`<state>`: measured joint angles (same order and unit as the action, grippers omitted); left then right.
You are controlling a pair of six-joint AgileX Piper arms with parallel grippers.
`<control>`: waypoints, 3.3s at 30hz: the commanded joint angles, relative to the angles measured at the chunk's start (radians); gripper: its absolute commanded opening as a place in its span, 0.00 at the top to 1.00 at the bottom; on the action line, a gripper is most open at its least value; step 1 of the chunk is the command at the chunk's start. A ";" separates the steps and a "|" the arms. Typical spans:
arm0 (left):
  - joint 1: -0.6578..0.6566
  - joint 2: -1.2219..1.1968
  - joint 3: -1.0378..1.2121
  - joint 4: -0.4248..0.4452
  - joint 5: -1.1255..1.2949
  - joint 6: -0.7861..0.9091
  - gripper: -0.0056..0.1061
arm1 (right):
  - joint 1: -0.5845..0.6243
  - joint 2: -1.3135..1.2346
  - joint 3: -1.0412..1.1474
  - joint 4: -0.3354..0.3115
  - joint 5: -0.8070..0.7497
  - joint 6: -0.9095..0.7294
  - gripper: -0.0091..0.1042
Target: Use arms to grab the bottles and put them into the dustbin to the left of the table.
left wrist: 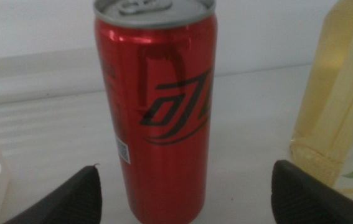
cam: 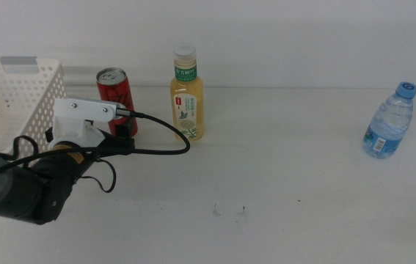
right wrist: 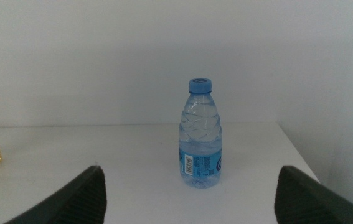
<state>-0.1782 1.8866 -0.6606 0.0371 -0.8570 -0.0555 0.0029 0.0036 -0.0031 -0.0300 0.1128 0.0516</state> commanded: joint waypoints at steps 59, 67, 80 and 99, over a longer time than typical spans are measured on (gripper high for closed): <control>0.018 0.101 -0.247 -0.004 0.019 0.031 0.73 | -0.004 -0.004 0.003 -0.010 -0.008 -0.004 0.10; 0.018 -0.189 -0.158 0.059 0.368 0.007 0.73 | -0.004 -0.004 0.003 -0.010 -0.008 -0.004 0.10; 0.018 -0.586 -0.307 0.041 1.093 -0.055 0.73 | -0.004 -0.004 0.003 -0.010 -0.008 -0.004 0.10; 0.325 -0.392 -0.876 -0.316 1.791 0.504 0.73 | -0.004 -0.004 0.003 -0.010 -0.008 -0.004 0.10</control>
<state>0.1158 1.4673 -1.4931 -0.2620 0.9176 0.4260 0.0029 0.0036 -0.0031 -0.0300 0.1128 0.0516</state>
